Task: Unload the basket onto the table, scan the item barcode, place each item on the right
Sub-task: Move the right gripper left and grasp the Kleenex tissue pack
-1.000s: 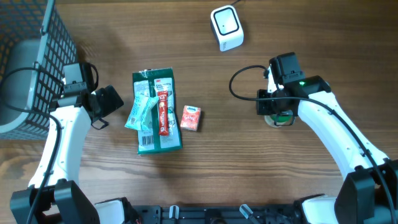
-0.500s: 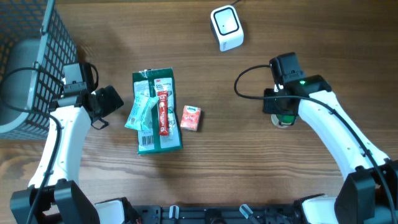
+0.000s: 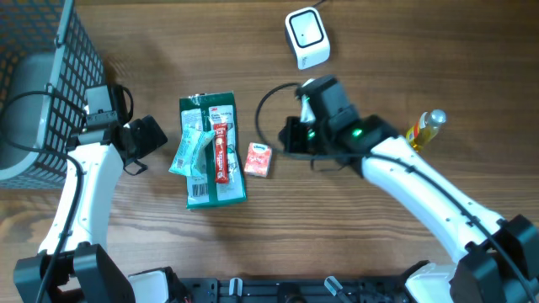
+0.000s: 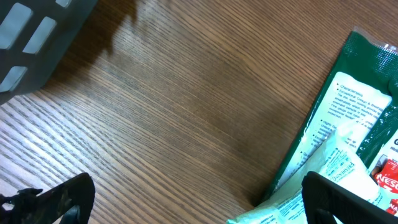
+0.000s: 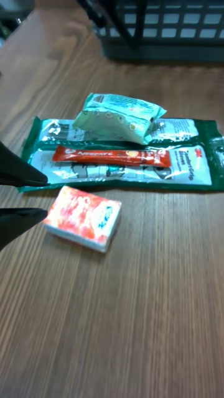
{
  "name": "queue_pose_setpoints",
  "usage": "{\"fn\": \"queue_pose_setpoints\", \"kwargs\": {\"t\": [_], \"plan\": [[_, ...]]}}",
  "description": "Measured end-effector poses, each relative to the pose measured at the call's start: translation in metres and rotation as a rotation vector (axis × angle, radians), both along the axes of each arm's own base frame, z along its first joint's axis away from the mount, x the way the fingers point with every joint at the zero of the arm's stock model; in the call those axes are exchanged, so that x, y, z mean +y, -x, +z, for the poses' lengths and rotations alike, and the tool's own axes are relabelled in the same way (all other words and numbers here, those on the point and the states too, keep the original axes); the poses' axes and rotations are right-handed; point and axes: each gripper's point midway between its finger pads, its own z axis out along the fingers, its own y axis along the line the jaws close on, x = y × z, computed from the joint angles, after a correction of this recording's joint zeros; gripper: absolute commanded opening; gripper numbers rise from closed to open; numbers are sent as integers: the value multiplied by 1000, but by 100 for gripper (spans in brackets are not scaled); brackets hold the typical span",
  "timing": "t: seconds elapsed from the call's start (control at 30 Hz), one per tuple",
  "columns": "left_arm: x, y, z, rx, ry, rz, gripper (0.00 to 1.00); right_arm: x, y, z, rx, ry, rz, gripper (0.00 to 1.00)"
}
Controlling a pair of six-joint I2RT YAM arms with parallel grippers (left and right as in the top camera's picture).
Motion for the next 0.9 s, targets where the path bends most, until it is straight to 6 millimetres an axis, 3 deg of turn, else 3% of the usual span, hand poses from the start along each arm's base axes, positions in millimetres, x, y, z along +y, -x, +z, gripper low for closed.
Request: {"fn": "queue_pose_setpoints", "kwargs": {"t": [0.07, 0.23, 0.43, 0.57, 0.9], "plan": [[0, 0, 0, 0, 0, 0, 100, 12, 3, -1, -26, -9, -6, 29], [0, 0, 0, 0, 0, 0, 100, 32, 3, 3, -70, -33, 2, 29], [0, 0, 0, 0, 0, 0, 100, 37, -5, -45, -2, 25, -10, 30], [0, 0, 0, 0, 0, 0, 100, 36, -4, -62, 29, 52, -10, 30], [0, 0, 0, 0, 0, 0, 100, 39, -13, -63, 7, 33, -17, 27]]}}
